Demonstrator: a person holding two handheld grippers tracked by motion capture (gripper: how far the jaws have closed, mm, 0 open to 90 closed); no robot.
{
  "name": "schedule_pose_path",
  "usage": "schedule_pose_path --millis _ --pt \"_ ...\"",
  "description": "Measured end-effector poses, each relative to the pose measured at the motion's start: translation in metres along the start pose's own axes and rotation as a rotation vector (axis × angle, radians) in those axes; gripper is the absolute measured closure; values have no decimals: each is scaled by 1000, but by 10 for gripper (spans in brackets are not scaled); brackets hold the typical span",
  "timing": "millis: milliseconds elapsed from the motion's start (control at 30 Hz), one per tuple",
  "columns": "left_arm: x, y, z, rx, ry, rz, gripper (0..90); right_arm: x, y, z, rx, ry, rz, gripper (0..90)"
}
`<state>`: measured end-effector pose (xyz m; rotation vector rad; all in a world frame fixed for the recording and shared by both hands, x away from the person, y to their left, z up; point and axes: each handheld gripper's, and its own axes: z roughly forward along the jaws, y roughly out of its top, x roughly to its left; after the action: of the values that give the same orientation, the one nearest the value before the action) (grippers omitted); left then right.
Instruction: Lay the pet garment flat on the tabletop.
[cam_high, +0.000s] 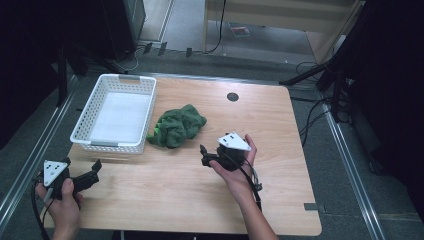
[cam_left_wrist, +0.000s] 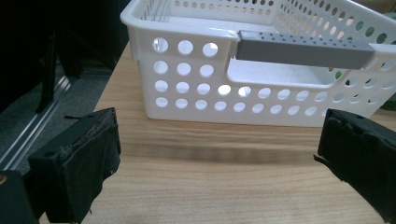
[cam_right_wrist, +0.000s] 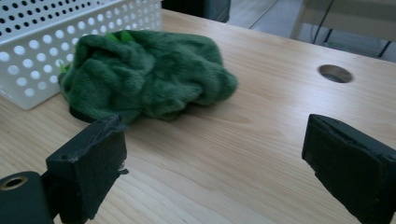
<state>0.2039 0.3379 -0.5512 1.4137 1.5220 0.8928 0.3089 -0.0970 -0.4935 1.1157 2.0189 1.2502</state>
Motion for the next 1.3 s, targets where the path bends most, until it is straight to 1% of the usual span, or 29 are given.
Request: schedule_pose_path --millis 67,100,133,167,200,233,267,300,333,367,400,467,567,633,733,800,833,867,900,933,967,1000,1033,1067,1133,1167,1200,1233,1300 --pt "1 0 0 3 -6 -4 0 7 3 11 12 21 11 63" --pt "1 0 0 0 -9 -7 0 7 3 11 12 21 11 63" --pt "1 0 -1 2 -10 -7 0 14 6 21 29 40 11 63" --pt "1 0 0 2 -13 -7 0 17 7 27 34 55 14 62" --pt "1 0 0 2 -13 -7 0 17 7 27 34 55 14 62" --pt "1 0 0 3 -13 -9 0 20 9 32 41 68 18 62" --pt "2 0 0 4 -15 -10 0 26 12 43 52 101 33 62" --pt "2 0 0 5 -16 -13 0 26 12 43 52 101 33 62" --pt "2 0 0 4 -16 -18 0 28 13 49 60 117 36 62" --pt "2 0 0 5 -17 -19 0 33 15 61 78 142 38 54" --pt "3 0 0 8 -18 -21 0 33 15 61 78 142 38 54" --pt "3 0 1 12 -19 -22 0 36 18 71 86 151 45 25" --pt "3 0 1 14 -21 -19 0 39 23 83 92 190 90 7" --pt "3 0 1 14 -21 -18 0 44 26 91 106 207 90 0" --pt "3 0 0 14 -24 -21 2 53 27 105 147 208 59 0" --pt "3 0 0 12 -26 -22 2 58 25 115 184 172 32 0" --pt "3 0 0 14 -28 -23 2 60 24 121 201 145 14 42" --pt "3 0 -1 14 -28 -24 2 62 21 126 223 86 -8 173" --pt "3 0 -1 12 -30 -27 2 63 20 128 237 54 -18 271" --pt "4 0 -1 14 -31 -28 2 63 19 130 241 41 -19 409" --pt "4 0 -1 15 -32 -29 2 61 19 128 203 30 -9 590" --pt "4 0 -1 15 -33 -29 2 60 20 125 180 33 -1 660" --pt "4 0 -1 14 -31 -27 2 56 22 121 163 46 19 702" --pt "3 0 -1 12 -30 -24 2 54 24 117 145 45 26 740" --pt "2 0 -1 11 -18 -10 2 51 29 107 99 39 15 766" --pt "1 0 -2 14 -5 -4 2 46 36 93 58 31 -10 778" --pt "0 1 -4 11 0 1 2 46 36 93 58 31 -10 778" --pt "-1 2 -7 2 -3 2 2 43 39 85 39 28 -22 782" --pt "-4 5 -12 -13 -37 -23 2 36 45 67 2 27 -36 786"
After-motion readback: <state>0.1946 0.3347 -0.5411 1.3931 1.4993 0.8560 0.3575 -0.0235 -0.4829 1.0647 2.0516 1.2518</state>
